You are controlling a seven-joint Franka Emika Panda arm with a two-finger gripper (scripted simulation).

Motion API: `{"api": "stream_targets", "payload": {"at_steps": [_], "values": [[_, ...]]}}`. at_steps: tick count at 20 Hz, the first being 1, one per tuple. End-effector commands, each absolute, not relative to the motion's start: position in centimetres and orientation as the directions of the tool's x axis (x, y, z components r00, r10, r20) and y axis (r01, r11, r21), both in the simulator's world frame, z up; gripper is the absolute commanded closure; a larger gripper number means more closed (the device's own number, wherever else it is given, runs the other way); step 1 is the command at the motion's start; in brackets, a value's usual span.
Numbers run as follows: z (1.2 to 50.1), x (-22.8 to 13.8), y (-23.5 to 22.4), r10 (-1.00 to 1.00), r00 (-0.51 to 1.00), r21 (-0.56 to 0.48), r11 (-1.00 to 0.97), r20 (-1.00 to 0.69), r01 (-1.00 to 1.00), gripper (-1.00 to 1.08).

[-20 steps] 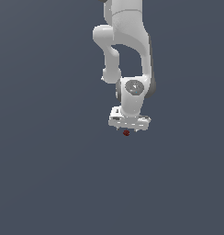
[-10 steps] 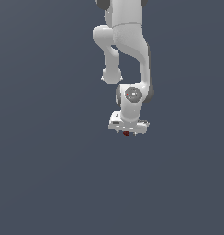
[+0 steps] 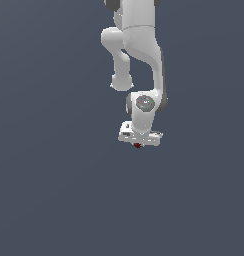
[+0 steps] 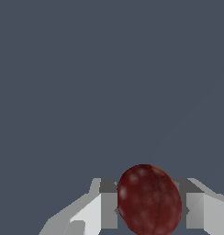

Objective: Pick up the object and move it to a goal position.

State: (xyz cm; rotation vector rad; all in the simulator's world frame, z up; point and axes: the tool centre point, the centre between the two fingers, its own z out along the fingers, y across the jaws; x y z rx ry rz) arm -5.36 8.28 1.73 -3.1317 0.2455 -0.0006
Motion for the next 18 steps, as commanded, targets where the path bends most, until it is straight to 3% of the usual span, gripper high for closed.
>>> {"api": "stream_targets", "payload": {"at_steps": [1, 8, 18], "values": [[1.7, -5.4, 8.2, -0.156, 0.988, 0.0, -0.988, 0.0, -0.156, 1.08], [2.5, -4.6, 10.1, -0.156, 0.988, 0.0, -0.988, 0.0, -0.156, 1.08], [5.3, -1.7, 17.0, -0.156, 0.988, 0.0, -0.988, 0.0, -0.156, 1.08]]}}
